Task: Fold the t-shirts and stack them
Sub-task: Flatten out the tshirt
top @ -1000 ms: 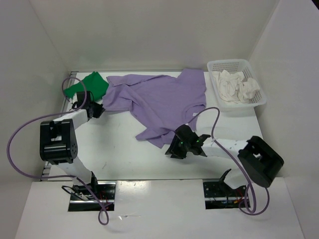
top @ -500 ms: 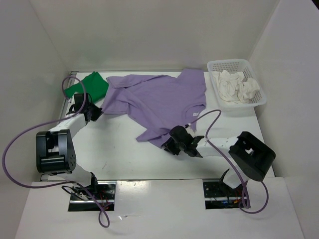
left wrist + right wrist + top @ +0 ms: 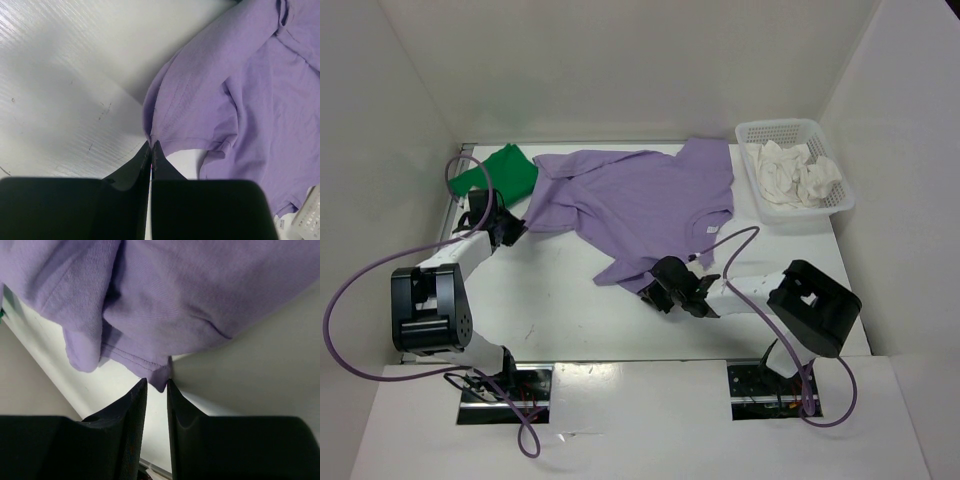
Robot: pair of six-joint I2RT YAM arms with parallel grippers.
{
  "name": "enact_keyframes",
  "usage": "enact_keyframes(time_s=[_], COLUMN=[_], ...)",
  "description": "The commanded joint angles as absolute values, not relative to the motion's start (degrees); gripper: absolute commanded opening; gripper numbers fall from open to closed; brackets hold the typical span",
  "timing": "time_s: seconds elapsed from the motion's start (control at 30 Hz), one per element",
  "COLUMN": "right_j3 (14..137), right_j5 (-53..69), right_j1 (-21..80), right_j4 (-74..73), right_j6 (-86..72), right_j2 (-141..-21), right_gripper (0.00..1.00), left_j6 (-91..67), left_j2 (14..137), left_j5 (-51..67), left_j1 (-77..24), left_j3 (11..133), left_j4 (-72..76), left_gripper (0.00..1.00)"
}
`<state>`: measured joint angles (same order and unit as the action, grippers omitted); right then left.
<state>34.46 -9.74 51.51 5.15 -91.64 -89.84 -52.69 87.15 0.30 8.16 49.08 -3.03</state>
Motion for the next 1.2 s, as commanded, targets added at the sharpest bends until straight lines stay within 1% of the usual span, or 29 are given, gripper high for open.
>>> enact_keyframes(time_s=[0.0,0.1,0.33,0.37,0.4,0.47,0.5,0.57,0.6,0.7,0.73,0.8,0.83,0.87,0.9,0.93,0.97,1.0,1.03,1.07,1.1,1.13,1.17], right_j3=[33.22,32.7,34.62,35.15,36.11,37.78,38.66,42.77,44.19,47.54,48.07,50.44,52.89,54.74,56.84,62.09,65.18,68.52,75.52,79.33,82.93,90.45,94.36], right_j5=[-15.12,-15.82,-17.14,-17.14,-16.53,-16.52,-16.52,-17.48,-19.32,-22.05,-24.24,-26.18,-26.19,-26.8,-26.81,-28.63,-29.61,-30.4,-31.02,-31.98,-32.6,-34.43,-35.41], right_j1=[51.94,51.94,51.94,51.94,51.94,51.94,51.94,51.94,51.94,51.94,51.94,50.99,49.15,47.56,45.98,44.4,40.82,38.87,36.85,33.35,32.01,31.04,30.42], right_j4=[2.47,1.76,1.23,1.23,1.23,0.53,0.53,-5.14,-7.36,-15.69,-18.26,-27.21,-30.29,-33.54,-40.71,-43.91,-46.82,-51.37,-52.89,-54.22,-55.27,-56.59,-56.6], right_j6=[-94.48,-94.48,-92.82,-92.81,-91.94,-90.19,-89.13,-85.79,-84.39,-79.38,-78.41,-75.07,-73.58,-70.35,-68.66,-66.9,-62.71,-60.32,-57.42,-51.82,-49.16,-46.69,-44.15], right_j2=[-90.09,-89.56,-92.36,-93.16,-93.95,-94.56,-94.57,-94.57,-94.57,-87.3,-80.66,-73.08,-65.99,-62.87,-60.32,-56.64,-55.56,-55.55,-55.55,-56.59,-57.65,-58.87,-61.5], right_gripper=[0.28,0.28,0.28,0.25,0.19,0.13,0.06,0.01,0.01,0.01,0.01,0.01,0.0,0.0,0.0,0.0,0.0,0.0,0.0,0.0,0.0,0.0,0.0], left_j6=[-51.68,-51.68,-51.68,-51.68,-51.68,-51.68,-51.68,-51.68,-50.98,-48.52,-47.73,-44.48,-43.25,-40.72,-39.3,-37.81,-35.1,-33.85,-32.71,-32.17,-32.17,-32.17,-32.17], left_j2=[85.08,85.08,84.55,84.55,84.55,84.55,84.55,84.02,84.02,84.02,83.5,82.18,82.18,81.57,80.69,79.99,79.02,76.49,75.16,73.75,70.78,69.53,68.74], left_j5=[1.14,1.14,1.14,1.14,1.14,1.14,1.14,0.62,0.62,0.62,0.62,2.71,3.86,5.0,7.27,8.43,8.44,9.39,9.4,9.4,10.27,11.07,11.68], left_j1=[8.53,8.53,8.53,8.53,8.53,8.53,8.53,8.53,8.53,8.53,8.53,8.53,8.53,8.53,8.0,8.0,8.0,8.0,8.0,7.48,7.47,7.47,7.47], left_j3=[48.69,48.69,48.69,48.69,48.69,48.69,48.69,48.69,48.69,50.36,50.88,52.9,54.82,56.32,57.73,59.14,62.37,64.14,66.07,67.92,71.42,73.28,76.08], left_j4=[-2.64,-2.11,-2.11,-2.11,-2.11,-2.64,-2.64,-3.86,-3.87,-7.37,-8.95,-12.8,-14.31,-16.24,-20.35,-22.48,-24.85,-29.31,-31.62,-33.64,-36.19,-36.82,-39.09], left_gripper=[0.0,0.0,0.0,0.0,0.0,0.0,0.0,0.0,0.0,0.0,0.0,0.0,0.0,0.0,0.0,0.0,0.0,0.0,0.0,0.0,0.0,0.0,0.0])
